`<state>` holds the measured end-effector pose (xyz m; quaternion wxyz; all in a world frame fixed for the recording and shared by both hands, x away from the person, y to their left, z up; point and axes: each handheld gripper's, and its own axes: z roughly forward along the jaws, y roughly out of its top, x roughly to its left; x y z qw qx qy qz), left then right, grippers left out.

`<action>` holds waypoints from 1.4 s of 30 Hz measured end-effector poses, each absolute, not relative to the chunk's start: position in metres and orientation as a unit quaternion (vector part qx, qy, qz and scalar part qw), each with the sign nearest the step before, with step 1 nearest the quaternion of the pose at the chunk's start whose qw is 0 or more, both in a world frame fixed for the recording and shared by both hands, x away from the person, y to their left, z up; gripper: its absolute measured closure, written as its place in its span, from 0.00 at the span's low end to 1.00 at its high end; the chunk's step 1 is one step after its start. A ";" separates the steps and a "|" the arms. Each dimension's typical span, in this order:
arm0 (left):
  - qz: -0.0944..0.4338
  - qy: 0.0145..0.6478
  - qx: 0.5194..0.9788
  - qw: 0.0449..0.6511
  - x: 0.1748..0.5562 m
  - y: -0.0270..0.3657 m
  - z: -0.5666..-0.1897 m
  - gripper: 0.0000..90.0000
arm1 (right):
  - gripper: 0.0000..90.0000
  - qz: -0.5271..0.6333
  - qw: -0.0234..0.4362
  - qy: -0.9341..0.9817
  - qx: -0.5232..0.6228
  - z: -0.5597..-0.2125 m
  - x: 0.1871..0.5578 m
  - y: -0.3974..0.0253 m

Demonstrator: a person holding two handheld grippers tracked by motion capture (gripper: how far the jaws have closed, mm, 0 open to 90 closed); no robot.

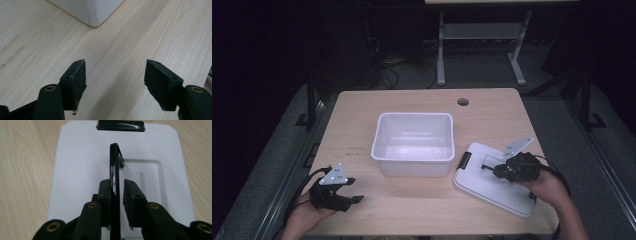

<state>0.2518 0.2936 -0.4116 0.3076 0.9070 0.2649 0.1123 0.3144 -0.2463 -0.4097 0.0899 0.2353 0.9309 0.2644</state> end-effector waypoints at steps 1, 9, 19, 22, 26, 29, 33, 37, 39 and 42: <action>0.111 0.263 0.909 0.304 0.252 0.293 -0.412 0.37 | 0.86 0.264 0.089 0.931 0.236 -0.410 0.315 -0.247; 0.111 0.266 0.909 0.302 0.252 0.294 -0.414 0.37 | 0.91 0.273 0.083 0.929 0.236 -0.409 0.318 -0.251; 0.107 0.268 0.909 0.300 0.252 0.295 -0.416 0.37 | 0.94 0.265 0.082 0.933 0.229 -0.404 0.321 -0.257; 0.107 0.269 0.909 0.301 0.252 0.296 -0.416 0.37 | 0.94 0.273 0.083 0.930 0.231 -0.401 0.319 -0.260; 0.107 0.269 0.908 0.302 0.252 0.296 -0.416 0.37 | 0.94 0.278 0.089 0.929 0.229 -0.394 0.316 -0.264; 0.104 0.268 0.910 0.299 0.252 0.295 -0.417 0.37 | 0.94 0.287 0.093 0.926 0.226 -0.387 0.313 -0.267; 0.104 0.268 0.911 0.297 0.252 0.294 -0.418 0.37 | 0.94 0.291 0.100 0.926 0.218 -0.377 0.310 -0.268; 0.103 0.267 0.911 0.298 0.252 0.294 -0.417 0.37 | 0.94 0.290 0.104 0.927 0.214 -0.368 0.307 -0.269; 0.104 0.269 0.910 0.299 0.252 0.294 -0.417 0.37 | 0.94 0.290 0.107 0.927 0.212 -0.363 0.306 -0.270; 0.104 0.268 0.909 0.300 0.252 0.295 -0.417 0.37 | 0.94 0.293 0.111 0.926 0.210 -0.355 0.304 -0.271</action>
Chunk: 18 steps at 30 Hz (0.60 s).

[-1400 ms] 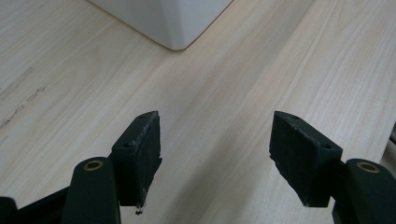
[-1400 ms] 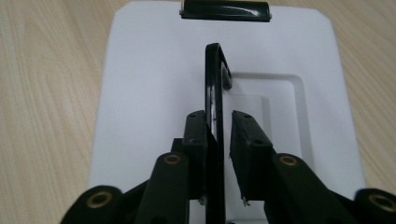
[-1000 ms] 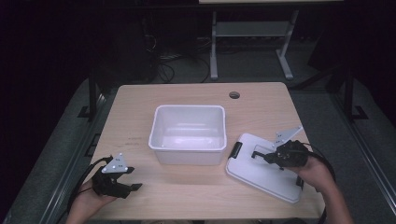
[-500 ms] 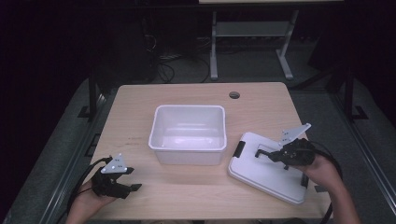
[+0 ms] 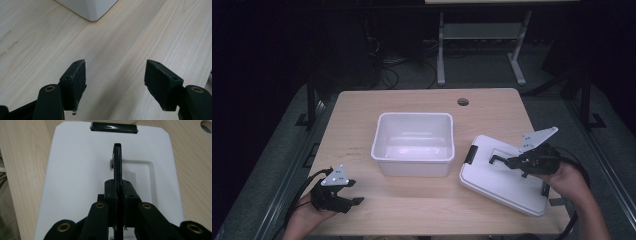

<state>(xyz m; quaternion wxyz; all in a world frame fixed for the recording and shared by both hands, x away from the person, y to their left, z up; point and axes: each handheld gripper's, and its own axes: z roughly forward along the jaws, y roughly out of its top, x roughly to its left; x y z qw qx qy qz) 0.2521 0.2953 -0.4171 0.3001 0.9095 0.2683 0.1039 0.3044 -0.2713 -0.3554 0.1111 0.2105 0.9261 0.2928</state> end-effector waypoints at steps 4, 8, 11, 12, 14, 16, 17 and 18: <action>0.105 0.269 0.909 0.301 0.252 0.296 -0.417 0.37 | 0.94 0.298 0.117 0.925 0.207 -0.344 0.303 -0.273; 0.105 0.269 0.909 0.302 0.252 0.296 -0.416 0.37 | 0.94 0.302 0.122 0.923 0.203 -0.332 0.301 -0.274; 0.104 0.269 0.909 0.302 0.252 0.296 -0.416 0.37 | 0.94 0.308 0.124 0.922 0.199 -0.323 0.300 -0.275; 0.104 0.269 0.909 0.302 0.252 0.296 -0.416 0.37 | 0.94 0.307 0.126 0.922 0.199 -0.320 0.299 -0.275; 0.104 0.269 0.909 0.302 0.252 0.296 -0.416 0.37 | 0.94 0.309 0.129 0.922 0.197 -0.313 0.299 -0.275; 0.105 0.269 0.908 0.303 0.252 0.296 -0.416 0.37 | 0.94 0.308 0.131 0.922 0.194 -0.307 0.298 -0.275; 0.105 0.269 0.908 0.303 0.252 0.297 -0.416 0.37 | 0.94 0.309 0.130 0.922 0.193 -0.304 0.298 -0.275; 0.105 0.270 0.908 0.303 0.252 0.297 -0.416 0.37 | 0.94 0.309 0.131 0.922 0.192 -0.301 0.298 -0.274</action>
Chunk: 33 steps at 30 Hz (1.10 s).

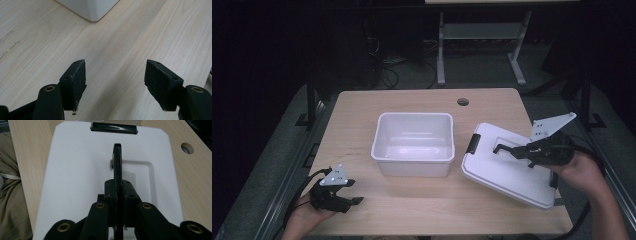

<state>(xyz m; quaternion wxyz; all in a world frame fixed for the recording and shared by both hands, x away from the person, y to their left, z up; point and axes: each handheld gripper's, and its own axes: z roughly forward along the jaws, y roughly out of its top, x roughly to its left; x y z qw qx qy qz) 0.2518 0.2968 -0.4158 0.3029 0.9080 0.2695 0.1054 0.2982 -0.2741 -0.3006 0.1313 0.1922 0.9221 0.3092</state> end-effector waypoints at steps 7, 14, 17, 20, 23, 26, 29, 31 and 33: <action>0.103 0.269 0.908 0.303 0.252 0.297 -0.416 0.37 | 0.94 0.316 0.134 0.922 0.177 -0.280 0.300 -0.265; 0.105 0.269 0.907 0.307 0.251 0.298 -0.414 0.37 | 0.94 0.322 0.134 0.924 0.159 -0.263 0.306 -0.249; 0.104 0.270 0.907 0.307 0.251 0.299 -0.415 0.36 | 0.94 0.323 0.131 0.925 0.153 -0.258 0.310 -0.239; 0.104 0.270 0.907 0.307 0.251 0.299 -0.415 0.36 | 0.94 0.324 0.129 0.926 0.143 -0.254 0.315 -0.229; 0.104 0.270 0.906 0.309 0.251 0.300 -0.415 0.36 | 0.94 0.325 0.124 0.927 0.137 -0.251 0.319 -0.221; 0.105 0.270 0.906 0.308 0.251 0.301 -0.414 0.36 | 0.94 0.327 0.123 0.928 0.128 -0.249 0.323 -0.211; 0.106 0.271 0.905 0.311 0.251 0.301 -0.413 0.36 | 0.94 0.329 0.119 0.929 0.122 -0.247 0.327 -0.202; 0.106 0.270 0.905 0.311 0.251 0.302 -0.413 0.36 | 0.94 0.332 0.116 0.929 0.117 -0.247 0.329 -0.195; 0.106 0.270 0.905 0.311 0.251 0.302 -0.413 0.36 | 0.94 0.331 0.116 0.930 0.113 -0.246 0.332 -0.189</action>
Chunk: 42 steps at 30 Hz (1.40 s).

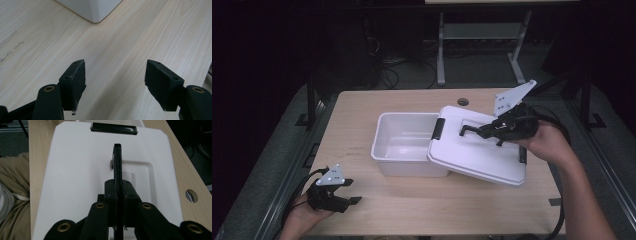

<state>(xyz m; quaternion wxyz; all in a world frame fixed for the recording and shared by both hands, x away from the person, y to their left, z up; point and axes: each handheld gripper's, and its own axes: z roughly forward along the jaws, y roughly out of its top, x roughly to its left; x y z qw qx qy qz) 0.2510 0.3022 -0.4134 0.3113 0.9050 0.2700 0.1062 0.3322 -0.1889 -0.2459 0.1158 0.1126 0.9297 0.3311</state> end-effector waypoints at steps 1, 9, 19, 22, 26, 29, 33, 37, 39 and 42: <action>0.106 0.270 0.905 0.312 0.251 0.302 -0.413 0.36 | 0.94 0.331 0.114 0.930 0.111 -0.245 0.334 -0.185; 0.105 0.270 0.905 0.311 0.251 0.303 -0.414 0.36 | 0.94 0.331 0.106 0.933 0.089 -0.243 0.346 -0.156; 0.105 0.272 0.904 0.313 0.251 0.305 -0.414 0.36 | 0.94 0.326 0.095 0.938 0.065 -0.245 0.360 -0.124; 0.104 0.273 0.903 0.314 0.250 0.306 -0.414 0.36 | 0.94 0.322 0.092 0.940 0.061 -0.247 0.363 -0.116; 0.106 0.276 0.901 0.319 0.250 0.310 -0.413 0.36 | 0.94 0.322 0.090 0.941 0.054 -0.247 0.368 -0.105; 0.106 0.277 0.900 0.320 0.250 0.311 -0.413 0.36 | 0.94 0.321 0.088 0.942 0.052 -0.248 0.371 -0.099; 0.104 0.276 0.901 0.318 0.250 0.310 -0.413 0.35 | 0.94 0.324 0.085 0.941 0.047 -0.249 0.377 -0.090; 0.104 0.275 0.901 0.318 0.250 0.311 -0.414 0.35 | 0.94 0.328 0.079 0.940 0.045 -0.252 0.382 -0.084; 0.103 0.276 0.901 0.318 0.250 0.311 -0.415 0.35 | 0.94 0.330 0.076 0.940 0.045 -0.255 0.385 -0.080; 0.102 0.277 0.901 0.317 0.250 0.311 -0.415 0.35 | 0.94 0.330 0.069 0.940 0.044 -0.259 0.390 -0.074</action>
